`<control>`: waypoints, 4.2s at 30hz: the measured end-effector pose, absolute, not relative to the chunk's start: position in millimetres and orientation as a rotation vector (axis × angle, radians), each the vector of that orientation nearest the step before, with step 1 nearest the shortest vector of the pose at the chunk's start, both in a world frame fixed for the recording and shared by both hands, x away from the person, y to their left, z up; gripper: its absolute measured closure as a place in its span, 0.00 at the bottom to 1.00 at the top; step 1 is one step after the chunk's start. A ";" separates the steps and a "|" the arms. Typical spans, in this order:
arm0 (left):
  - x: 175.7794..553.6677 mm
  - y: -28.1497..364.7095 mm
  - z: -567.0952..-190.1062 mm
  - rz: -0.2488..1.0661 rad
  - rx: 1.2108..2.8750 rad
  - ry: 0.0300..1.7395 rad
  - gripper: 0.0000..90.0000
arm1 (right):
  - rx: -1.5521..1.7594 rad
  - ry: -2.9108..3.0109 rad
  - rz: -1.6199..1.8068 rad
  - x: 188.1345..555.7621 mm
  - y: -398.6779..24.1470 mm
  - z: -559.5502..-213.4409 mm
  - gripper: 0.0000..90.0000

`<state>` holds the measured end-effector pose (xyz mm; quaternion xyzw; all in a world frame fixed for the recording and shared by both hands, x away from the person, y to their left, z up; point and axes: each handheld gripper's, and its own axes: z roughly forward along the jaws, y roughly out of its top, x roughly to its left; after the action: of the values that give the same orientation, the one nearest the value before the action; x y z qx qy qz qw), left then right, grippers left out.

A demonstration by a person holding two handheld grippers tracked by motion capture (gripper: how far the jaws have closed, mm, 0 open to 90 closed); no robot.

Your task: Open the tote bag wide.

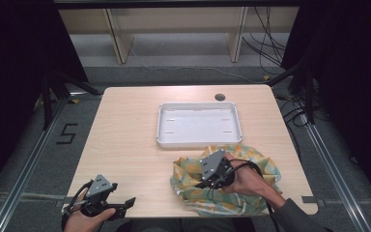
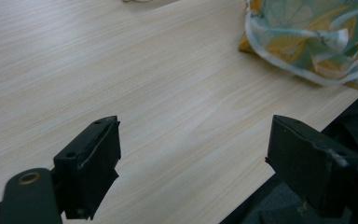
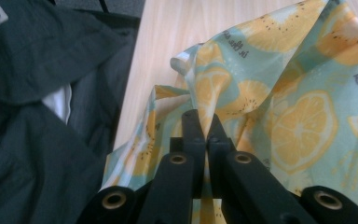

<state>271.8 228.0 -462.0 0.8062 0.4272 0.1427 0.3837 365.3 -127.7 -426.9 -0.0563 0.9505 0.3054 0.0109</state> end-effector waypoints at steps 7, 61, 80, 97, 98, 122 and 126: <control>271.6 229.0 -461.7 0.368 2.055 1.087 0.18 | -0.247 2.968 0.956 362.0 -91.6 -426.4 1.00; 317.0 77.9 -445.7 0.209 2.323 0.528 0.59 | 0.487 2.916 0.978 404.0 -171.6 -430.8 0.50; 281.7 94.6 -460.7 0.149 2.441 0.393 0.99 | 0.456 2.732 0.810 423.6 -168.9 -414.9 1.00; 279.0 84.7 -477.0 0.065 2.510 0.355 0.93 | 0.669 2.506 0.748 480.9 -174.2 -413.9 0.97; 279.0 84.7 -477.0 0.065 2.510 0.355 0.90 | 0.669 2.506 0.748 480.9 -174.2 -413.9 0.97; 370.9 84.5 -432.5 0.201 2.259 0.814 0.39 | 0.408 2.834 1.076 353.8 -157.4 -402.8 0.46; 377.1 83.2 -436.6 0.161 2.248 0.820 0.41 | 0.359 2.886 1.042 358.5 -149.3 -415.5 0.44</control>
<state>377.1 83.2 -436.6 0.8733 0.3187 0.0625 0.3631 358.5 -149.3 -415.5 0.1162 0.9338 0.3373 0.0261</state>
